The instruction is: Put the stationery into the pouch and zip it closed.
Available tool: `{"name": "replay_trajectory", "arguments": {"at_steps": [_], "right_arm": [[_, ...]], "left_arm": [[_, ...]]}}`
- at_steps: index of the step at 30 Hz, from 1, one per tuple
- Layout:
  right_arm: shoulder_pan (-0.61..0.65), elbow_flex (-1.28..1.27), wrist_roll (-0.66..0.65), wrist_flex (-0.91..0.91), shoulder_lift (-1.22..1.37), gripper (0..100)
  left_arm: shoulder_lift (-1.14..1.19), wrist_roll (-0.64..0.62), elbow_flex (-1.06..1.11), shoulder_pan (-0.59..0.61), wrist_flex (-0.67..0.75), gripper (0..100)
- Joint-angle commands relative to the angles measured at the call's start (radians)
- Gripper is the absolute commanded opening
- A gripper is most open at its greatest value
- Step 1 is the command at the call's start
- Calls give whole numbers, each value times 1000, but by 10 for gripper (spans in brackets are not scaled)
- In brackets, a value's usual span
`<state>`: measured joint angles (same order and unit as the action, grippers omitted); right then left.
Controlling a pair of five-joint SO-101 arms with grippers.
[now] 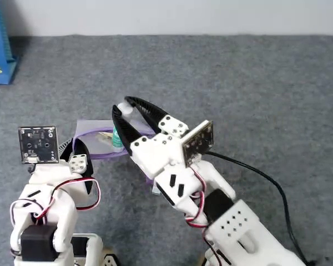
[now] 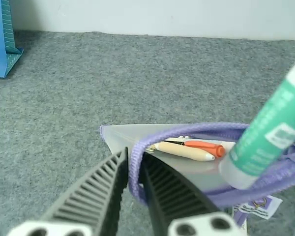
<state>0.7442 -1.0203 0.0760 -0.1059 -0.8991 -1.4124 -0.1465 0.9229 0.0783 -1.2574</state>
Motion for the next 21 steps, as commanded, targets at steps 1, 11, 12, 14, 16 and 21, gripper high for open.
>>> {"name": "replay_trajectory", "arguments": {"at_steps": [1, 11, 12, 14, 16, 21], "right_arm": [[18, -6, -9, -88, 67, 8], [101, -181, -14, -28, -130, 9], [99, -192, -14, 4, -171, 8], [87, -207, -14, 50, -255, 8], [77, -210, -14, 67, -323, 8], [79, -209, -81, 45, -346, 8]], "left_arm": [[-5, -6, -8, 8, 3, 11], [-5, -6, -8, 8, 2, 11], [-5, -6, -8, 8, 2, 11], [-5, -6, -8, 8, 2, 11], [-5, -6, -8, 8, 2, 11], [-5, -6, -10, 8, 2, 11]]}}
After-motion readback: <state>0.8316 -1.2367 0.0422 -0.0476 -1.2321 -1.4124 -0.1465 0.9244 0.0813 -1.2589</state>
